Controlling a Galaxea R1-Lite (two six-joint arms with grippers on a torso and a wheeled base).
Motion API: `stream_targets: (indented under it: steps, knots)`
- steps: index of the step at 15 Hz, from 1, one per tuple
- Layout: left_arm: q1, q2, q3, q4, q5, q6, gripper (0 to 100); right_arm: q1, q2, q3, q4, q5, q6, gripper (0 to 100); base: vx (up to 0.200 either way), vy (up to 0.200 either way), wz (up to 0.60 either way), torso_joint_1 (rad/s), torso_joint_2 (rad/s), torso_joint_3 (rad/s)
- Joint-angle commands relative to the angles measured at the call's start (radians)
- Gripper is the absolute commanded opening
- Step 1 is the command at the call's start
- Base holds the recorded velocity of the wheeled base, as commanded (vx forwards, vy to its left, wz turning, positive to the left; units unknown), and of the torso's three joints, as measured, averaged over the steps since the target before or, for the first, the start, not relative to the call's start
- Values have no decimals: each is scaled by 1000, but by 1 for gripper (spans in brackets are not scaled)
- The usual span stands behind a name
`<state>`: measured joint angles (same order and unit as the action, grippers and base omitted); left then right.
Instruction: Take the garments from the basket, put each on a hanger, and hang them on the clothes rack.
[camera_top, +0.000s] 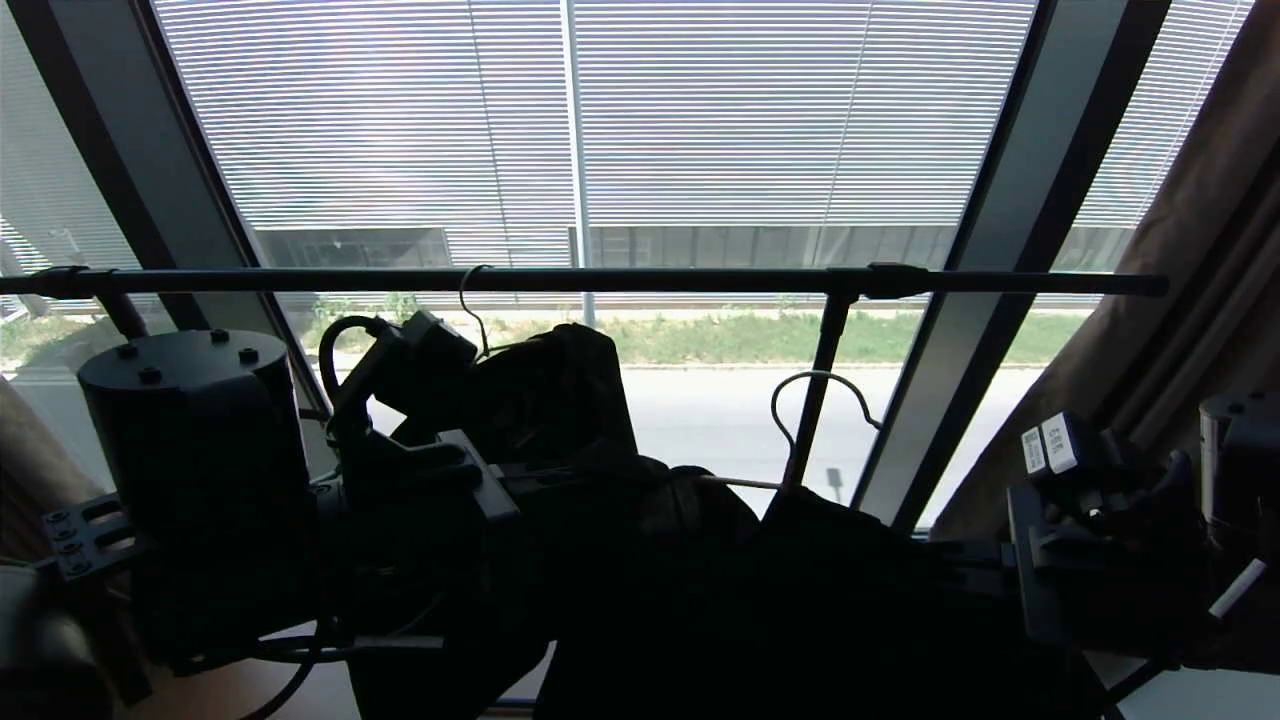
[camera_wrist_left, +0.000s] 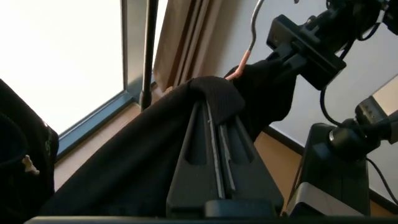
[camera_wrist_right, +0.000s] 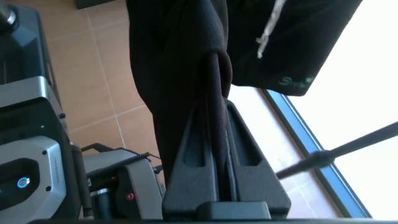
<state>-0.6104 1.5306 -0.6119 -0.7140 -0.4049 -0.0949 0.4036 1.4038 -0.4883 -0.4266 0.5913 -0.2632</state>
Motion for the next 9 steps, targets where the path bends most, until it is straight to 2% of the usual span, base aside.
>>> stream_targets:
  steps: [1, 2, 4, 6, 9]
  knots:
    - [34, 2, -68, 96, 0, 14, 0, -22, -85, 28, -4, 9, 28, 0, 0, 0, 0, 0, 0, 0]
    - [54, -9, -114, 202, 0, 26, 0, -22, -89, 27, -9, 12, 33, 0, 0, 0, 0, 0, 0, 0]
    - [97, -18, -167, 314, 1, 78, 0, -22, -140, 30, 2, 41, 36, 0, 0, 0, 0, 0, 0, 0]
    - [101, 6, -193, 317, 3, 132, 0, -20, -152, 36, 2, 55, 35, 0, 0, 0, 0, 0, 0, 0]
    - [70, 63, -262, 317, 34, 146, 0, 24, -134, 50, 2, 53, 35, 0, 0, 0, 0, 0, 0, 0]
